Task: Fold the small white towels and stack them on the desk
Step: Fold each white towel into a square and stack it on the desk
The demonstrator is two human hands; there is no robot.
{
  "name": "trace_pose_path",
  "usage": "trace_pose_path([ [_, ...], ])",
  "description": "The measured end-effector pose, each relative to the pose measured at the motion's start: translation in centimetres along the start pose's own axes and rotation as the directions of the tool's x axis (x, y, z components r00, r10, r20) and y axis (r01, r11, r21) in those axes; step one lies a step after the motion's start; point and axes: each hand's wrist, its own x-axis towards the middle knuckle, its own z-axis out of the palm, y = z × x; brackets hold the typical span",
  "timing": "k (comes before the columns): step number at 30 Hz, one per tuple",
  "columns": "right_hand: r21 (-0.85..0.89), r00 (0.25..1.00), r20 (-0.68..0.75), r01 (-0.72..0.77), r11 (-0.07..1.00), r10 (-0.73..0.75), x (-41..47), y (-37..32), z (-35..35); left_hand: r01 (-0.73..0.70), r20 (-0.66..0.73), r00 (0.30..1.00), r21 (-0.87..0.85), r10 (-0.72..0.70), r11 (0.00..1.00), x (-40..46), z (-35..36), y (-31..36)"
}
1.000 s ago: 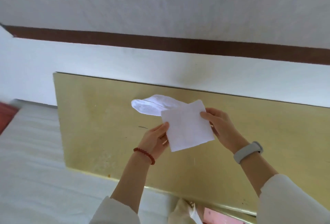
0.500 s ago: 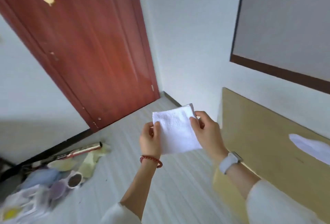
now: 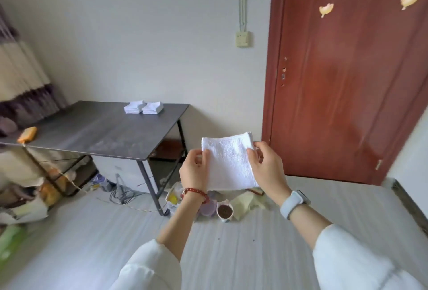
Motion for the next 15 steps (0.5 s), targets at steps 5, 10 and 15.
trace_pose_path([
  [5,0.051,0.988,0.149,0.031,0.998,-0.039,9.4,-1.7,13.6,0.062,-0.153,0.987,0.091,-0.047,0.994,13.3,-4.5,-4.8],
  [10,0.104,0.943,0.323,0.045,0.994,-0.077,16.6,-4.9,27.6,0.153,-0.291,0.950,0.128,-0.111,0.980,25.1,-10.6,-9.3],
  [15,0.172,0.873,0.479,0.005,0.985,-0.088,20.3,-7.3,41.5,0.250,-0.412,0.894,0.125,-0.179,0.960,34.1,-17.6,-15.3],
])
